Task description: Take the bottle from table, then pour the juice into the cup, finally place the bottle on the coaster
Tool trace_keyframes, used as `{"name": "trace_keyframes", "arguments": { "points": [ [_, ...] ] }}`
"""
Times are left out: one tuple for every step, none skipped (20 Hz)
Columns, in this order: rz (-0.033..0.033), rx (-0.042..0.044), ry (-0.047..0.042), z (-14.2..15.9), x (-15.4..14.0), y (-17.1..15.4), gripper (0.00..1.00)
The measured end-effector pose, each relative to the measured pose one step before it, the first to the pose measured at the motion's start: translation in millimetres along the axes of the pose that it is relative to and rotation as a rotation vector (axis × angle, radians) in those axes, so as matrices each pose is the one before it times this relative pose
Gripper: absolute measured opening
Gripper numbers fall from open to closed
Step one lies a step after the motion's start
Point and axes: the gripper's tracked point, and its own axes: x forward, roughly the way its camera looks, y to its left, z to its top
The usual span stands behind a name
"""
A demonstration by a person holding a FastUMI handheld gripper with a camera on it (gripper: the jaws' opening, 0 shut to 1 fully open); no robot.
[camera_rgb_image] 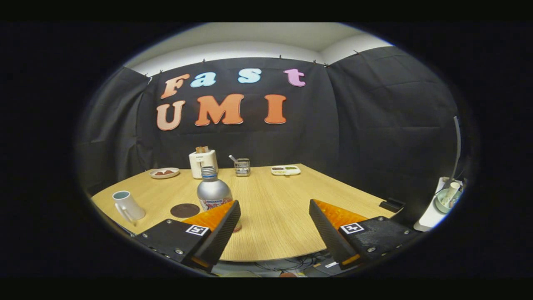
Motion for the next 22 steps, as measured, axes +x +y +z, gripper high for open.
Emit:
{"name": "trace_keyframes", "arguments": {
  "points": [
    [0.00364, 0.00077, 0.00047, -1.78, 0.42, 1.55, 0.99],
    [0.00492, 0.003, 0.00368, -1.43, -0.58, 1.84, 0.99],
    [0.00795, 0.00275, 0.00499, -3.05, -1.13, 2.97, 0.99],
    [0.00844, 0.00047, 0.00511, -1.54, -0.47, 3.94, 0.99],
    [0.00611, -0.00311, 0.00402, -2.3, -0.17, 2.29, 0.99],
    [0.004, -0.00553, 0.00174, -1.03, -0.09, 2.24, 0.99],
    [0.00404, -0.00614, -0.00066, -0.27, -0.57, 2.35, 0.99],
    [0.00667, -0.00447, -0.00155, 0.76, -0.74, 3.3, 0.99],
    [0.01203, -0.00401, -0.00132, -0.13, -1.25, 4.72, 0.99],
    [0.01251, -0.00381, 0.00019, 0.01, -0.54, 4.68, 0.99],
    [0.01037, -0.00303, 0.00087, -0.55, 0.54, 4.45, 0.99],
    [0.01117, -0.00364, 0.00098, -0.39, 0.0, 4.68, 0.99],
    [0.01218, -0.00226, 0.00204, -1.11, 0.77, 5.47, 0.99],
    [0.0139, -0.00051, 0.00304, -0.87, 0.46, 5.89, 0.99],
    [0.01489, 0.00139, 0.00544, -2.21, 1.49, 6.44, 0.99],
    [0.01762, 0.00072, 0.00405, -1.1, 1.16, 7.24, 0.99],
    [0.01656, -0.00067, 0.00564, -2.67, 1.73, 6.85, 0.99],
    [0.01575, -0.00122, 0.00621, -2.12, 1.94, 6.44, 0.99],
    [0.01497, -0.00181, 0.00642, -2.5, 2.5, 6.2, 0.99],
    [0.01313, -0.00175, 0.00542, -2.53, 2.61, 4.95, 0.99],
    [0.01053, -0.00034, 0.00502, -1.78, 2.99, 4.95, 0.99],
    [0.0069, -0.00109, 0.0074, -2.81, 3.33, 2.92, 0.99]
  ]
}}
